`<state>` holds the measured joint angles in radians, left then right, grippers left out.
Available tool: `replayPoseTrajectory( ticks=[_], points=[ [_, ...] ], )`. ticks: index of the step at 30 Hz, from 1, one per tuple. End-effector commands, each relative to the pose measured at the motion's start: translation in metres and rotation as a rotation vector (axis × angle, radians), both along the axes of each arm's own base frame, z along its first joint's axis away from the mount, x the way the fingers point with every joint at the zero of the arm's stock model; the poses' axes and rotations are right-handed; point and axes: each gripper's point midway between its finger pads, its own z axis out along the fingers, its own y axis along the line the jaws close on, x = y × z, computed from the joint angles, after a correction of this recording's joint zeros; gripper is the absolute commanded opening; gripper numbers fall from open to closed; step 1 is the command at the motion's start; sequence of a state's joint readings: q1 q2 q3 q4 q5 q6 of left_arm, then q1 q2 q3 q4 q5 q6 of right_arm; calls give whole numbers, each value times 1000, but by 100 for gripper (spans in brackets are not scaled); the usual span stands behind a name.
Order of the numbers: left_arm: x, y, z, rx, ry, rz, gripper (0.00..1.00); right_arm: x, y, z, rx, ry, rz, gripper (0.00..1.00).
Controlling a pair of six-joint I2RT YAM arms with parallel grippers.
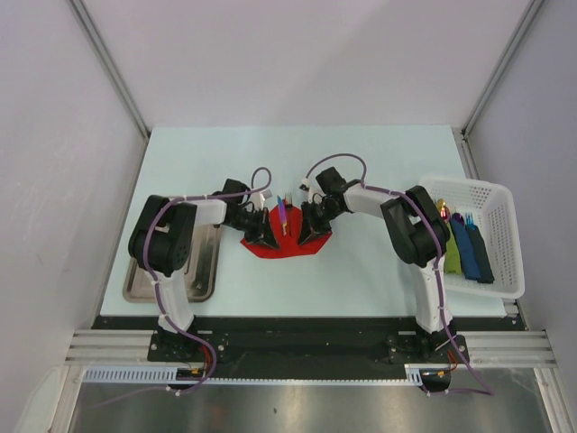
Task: Place the utensils on the paper napkin and roll it up
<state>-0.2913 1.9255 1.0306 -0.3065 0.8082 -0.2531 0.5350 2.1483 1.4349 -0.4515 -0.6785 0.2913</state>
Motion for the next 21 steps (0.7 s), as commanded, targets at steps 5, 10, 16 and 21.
replayPoseTrajectory(
  ticks=[5,10,16,21],
  points=[
    [9,8,-7,65,2,30,0,-8,1,43,93,-81,66,18],
    [8,10,-8,73,-1,30,0,-20,4,56,158,-87,107,19],
    [9,10,-8,70,-7,29,0,-22,11,54,176,-76,124,19],
    [9,9,-7,70,-12,28,0,-22,14,51,180,-74,128,20]
  ],
)
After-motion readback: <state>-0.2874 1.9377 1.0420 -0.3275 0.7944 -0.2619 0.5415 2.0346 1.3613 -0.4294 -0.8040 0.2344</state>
